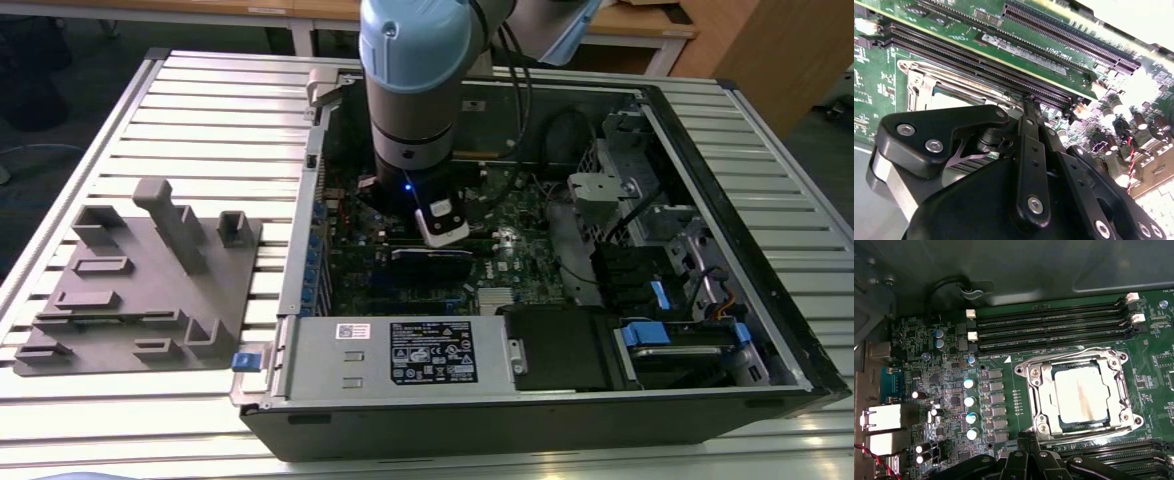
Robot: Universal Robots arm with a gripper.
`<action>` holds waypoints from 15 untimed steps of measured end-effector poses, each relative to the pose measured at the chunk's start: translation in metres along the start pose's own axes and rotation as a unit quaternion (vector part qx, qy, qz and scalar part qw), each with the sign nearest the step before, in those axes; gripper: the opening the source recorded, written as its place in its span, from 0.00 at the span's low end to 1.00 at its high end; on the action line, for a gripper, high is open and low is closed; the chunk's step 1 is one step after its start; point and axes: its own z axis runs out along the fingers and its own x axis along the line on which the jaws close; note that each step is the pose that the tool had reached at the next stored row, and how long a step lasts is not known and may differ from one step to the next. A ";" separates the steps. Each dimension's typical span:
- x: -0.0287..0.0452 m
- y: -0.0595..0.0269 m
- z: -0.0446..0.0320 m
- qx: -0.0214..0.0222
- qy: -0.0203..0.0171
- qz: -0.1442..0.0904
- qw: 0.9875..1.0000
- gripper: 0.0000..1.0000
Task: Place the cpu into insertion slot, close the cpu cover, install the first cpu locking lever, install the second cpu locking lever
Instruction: 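Install the second cpu locking lever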
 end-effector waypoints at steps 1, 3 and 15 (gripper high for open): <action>0.0002 0.0008 0.0007 -0.001 0.000 0.000 1.000 0.11; 0.0009 0.0028 0.0005 0.000 0.000 0.000 1.000 0.11; 0.0009 0.0035 -0.0026 0.004 -0.001 0.000 1.000 0.11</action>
